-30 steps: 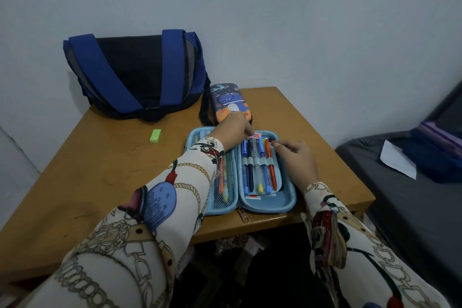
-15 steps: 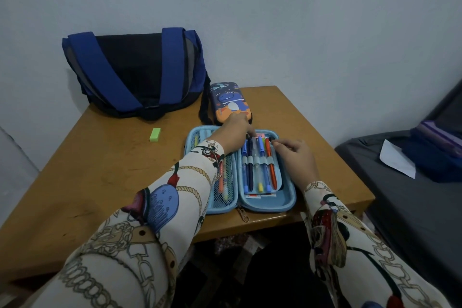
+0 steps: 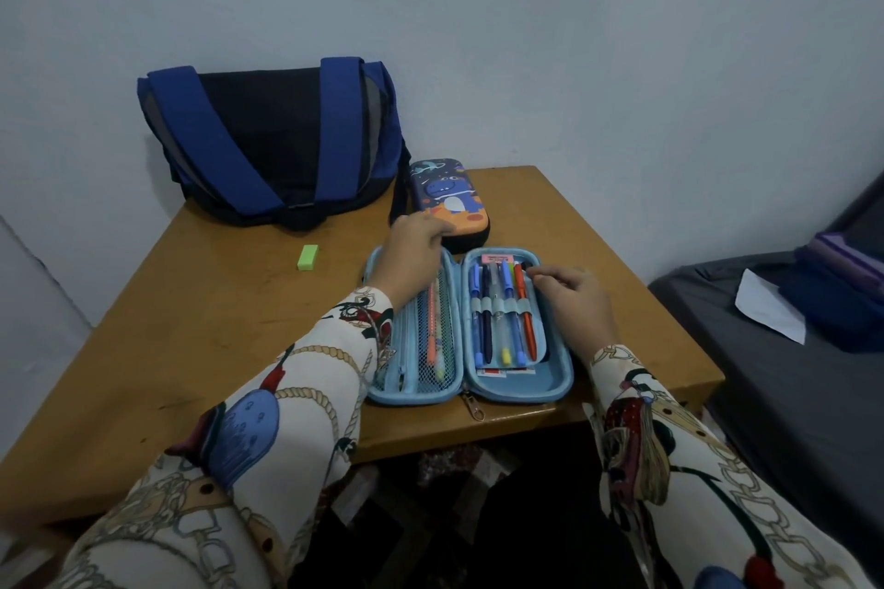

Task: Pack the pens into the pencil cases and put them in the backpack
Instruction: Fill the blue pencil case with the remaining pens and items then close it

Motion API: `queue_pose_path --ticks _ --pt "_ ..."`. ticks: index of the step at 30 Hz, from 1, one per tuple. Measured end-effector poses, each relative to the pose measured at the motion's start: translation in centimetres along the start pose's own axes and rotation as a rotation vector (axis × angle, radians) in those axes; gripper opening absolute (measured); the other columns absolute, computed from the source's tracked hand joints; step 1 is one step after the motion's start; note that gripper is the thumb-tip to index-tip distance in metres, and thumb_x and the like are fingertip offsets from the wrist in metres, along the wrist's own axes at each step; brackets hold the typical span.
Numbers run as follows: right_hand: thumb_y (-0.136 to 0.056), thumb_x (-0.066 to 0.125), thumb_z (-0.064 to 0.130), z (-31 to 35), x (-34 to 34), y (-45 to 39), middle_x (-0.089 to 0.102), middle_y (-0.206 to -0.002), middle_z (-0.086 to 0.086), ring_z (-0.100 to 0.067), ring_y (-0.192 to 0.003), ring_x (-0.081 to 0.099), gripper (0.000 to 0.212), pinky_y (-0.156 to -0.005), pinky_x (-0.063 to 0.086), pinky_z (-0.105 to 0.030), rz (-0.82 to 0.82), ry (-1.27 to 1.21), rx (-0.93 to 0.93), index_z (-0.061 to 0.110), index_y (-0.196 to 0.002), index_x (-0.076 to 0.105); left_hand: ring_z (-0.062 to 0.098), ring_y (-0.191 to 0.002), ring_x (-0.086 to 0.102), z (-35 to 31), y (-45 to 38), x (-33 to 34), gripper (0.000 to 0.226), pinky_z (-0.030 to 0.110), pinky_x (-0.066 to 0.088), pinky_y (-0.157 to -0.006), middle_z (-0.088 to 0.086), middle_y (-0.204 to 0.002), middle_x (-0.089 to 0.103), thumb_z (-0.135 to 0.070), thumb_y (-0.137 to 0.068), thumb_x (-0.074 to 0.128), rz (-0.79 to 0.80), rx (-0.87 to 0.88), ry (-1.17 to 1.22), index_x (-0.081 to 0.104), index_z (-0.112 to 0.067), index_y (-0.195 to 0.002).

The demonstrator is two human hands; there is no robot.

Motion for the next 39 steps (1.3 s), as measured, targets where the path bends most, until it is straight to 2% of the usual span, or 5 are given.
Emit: queue_pose_path --ticks 9,16,24,29,39 --pt "-0.092 0.059 0.029 -0.2 -0.2 0.0 0.055 -0.111 -0.003 -0.013 -0.098 0.053 0.019 -0.085 0.040 -0.033 0.002 0.005 0.004 0.028 -0.101 0.076 0.031 -0.118 0.042 8.2 4.2 -7.4 0.037 0.043 0.040 -0.092 0.009 -0.129 0.055 -0.009 -0.093 0.048 -0.334 -0.384 -0.342 0.063 -0.017 -0.126" --pt "-0.092 0.059 0.028 -0.1 -0.2 0.0 0.055 -0.107 -0.004 -0.015 -0.098 0.053 0.016 -0.086 0.041 -0.034 -0.007 0.013 -0.003 0.032 -0.096 0.074 0.037 -0.109 0.048 11.9 5.5 -7.9 0.032 0.044 0.042 -0.091 0.021 -0.118 0.056 -0.017 -0.095 0.052 -0.265 -0.502 -0.391 0.061 -0.010 -0.125" --pt "-0.093 0.058 0.026 -0.2 -0.2 -0.1 0.057 -0.108 -0.003 -0.007 -0.090 0.051 0.017 -0.082 0.038 -0.032 -0.005 -0.001 -0.017 0.032 -0.094 0.074 0.027 -0.090 0.061 12.8 5.6 -8.3 0.032 0.038 0.050 -0.075 0.012 -0.110 0.065 -0.016 -0.093 0.055 -0.295 -0.562 -0.134 0.060 -0.010 -0.123" --pt "-0.093 0.058 0.027 -0.2 -0.2 -0.2 0.057 -0.109 -0.003 -0.005 -0.088 0.050 0.017 -0.081 0.038 -0.032 0.002 0.000 -0.024 0.031 -0.095 0.074 0.005 -0.082 0.059 6.3 5.5 -7.2 0.027 0.031 0.054 -0.075 -0.007 -0.106 0.064 -0.024 -0.090 0.064 -0.211 -0.368 0.185 0.065 -0.021 -0.117" --pt "-0.074 0.056 0.046 -0.4 -0.1 0.0 0.067 -0.105 -0.004 -0.016 -0.097 0.062 0.021 -0.092 0.051 -0.042 -0.003 0.011 -0.001 0.037 -0.080 0.075 -0.003 -0.082 0.065 -6.9 9.6 -1.5 0.019 0.015 0.053 -0.074 -0.009 -0.091 0.071 -0.005 -0.078 0.077 0.375 0.096 0.422 0.077 -0.009 -0.096"
Point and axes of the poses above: each hand's wrist, its own y-axis away from the middle knuckle, its own x-axis out of the palm, z = x × y, the point moved 7 cm from there along -y, towards the middle knuckle
